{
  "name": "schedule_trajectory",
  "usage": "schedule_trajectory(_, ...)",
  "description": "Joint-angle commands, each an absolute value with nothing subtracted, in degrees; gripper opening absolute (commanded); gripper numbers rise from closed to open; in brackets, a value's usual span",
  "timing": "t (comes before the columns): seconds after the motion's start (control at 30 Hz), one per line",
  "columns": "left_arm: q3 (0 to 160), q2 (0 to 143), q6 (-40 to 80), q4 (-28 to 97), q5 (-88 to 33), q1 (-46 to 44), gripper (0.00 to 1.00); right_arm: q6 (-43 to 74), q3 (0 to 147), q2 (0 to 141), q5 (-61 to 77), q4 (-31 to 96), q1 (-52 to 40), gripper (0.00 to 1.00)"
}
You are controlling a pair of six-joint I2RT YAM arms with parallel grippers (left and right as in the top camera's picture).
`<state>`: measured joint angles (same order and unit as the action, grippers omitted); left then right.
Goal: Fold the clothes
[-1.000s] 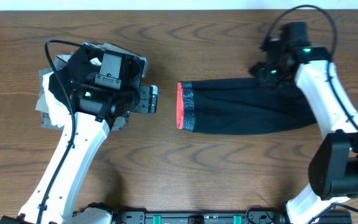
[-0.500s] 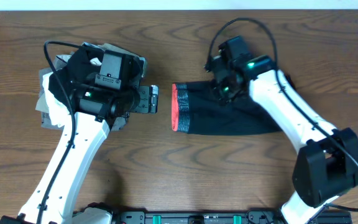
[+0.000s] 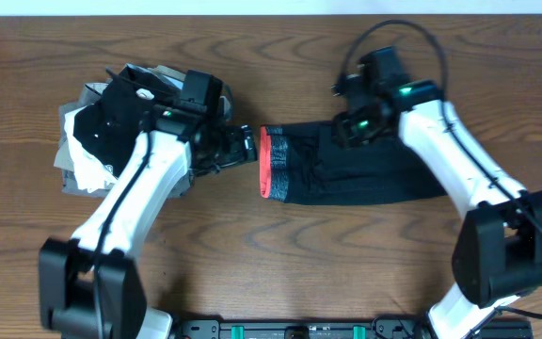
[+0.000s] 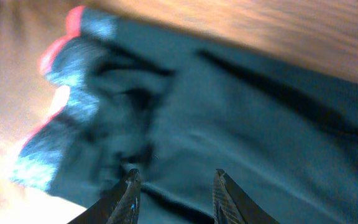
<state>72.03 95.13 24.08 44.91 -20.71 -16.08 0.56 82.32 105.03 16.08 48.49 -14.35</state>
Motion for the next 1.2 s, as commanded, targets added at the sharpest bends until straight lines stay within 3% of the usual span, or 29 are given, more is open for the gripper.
schedule_trajectory(0.0,73.0,99.0,26.5,42.5,-28.7,-17.1,0.91,2.0,82.6,103.5,16.8,48.8,-9.8,0.37)
schedule_trajectory(0.1,73.0,103.2,26.5,40.3,-28.8,-17.9,0.97,3.2,82.6,103.5,16.8,48.8,-6.6,0.36)
schedule_trajectory(0.37,73.0,113.9,26.4,38.1,-30.0,-18.1,0.97,5.2,82.6,103.5,17.9,49.0,-1.8,0.36)
schedule_trajectory(0.7,73.0,120.6,28.1,25.7,-34.5,-23.2,0.96,5.2,82.6,103.5,18.3,48.2,-1.5,0.36)
schedule_trajectory(0.8,73.0,121.1,28.2,25.2,-34.3,-24.3,0.80,5.2,82.6,103.5,18.3,48.2,-1.5,0.35)
schedule_trajectory(0.97,73.0,121.1,28.2,24.5,-32.3,-24.4,0.33,5.2,82.6,103.5,18.2,47.9,-1.5,0.35)
schedule_trajectory(1.17,73.0,121.0,28.1,24.4,-32.4,-24.3,0.13,5.2,82.6,103.5,18.2,47.9,-1.5,0.34)
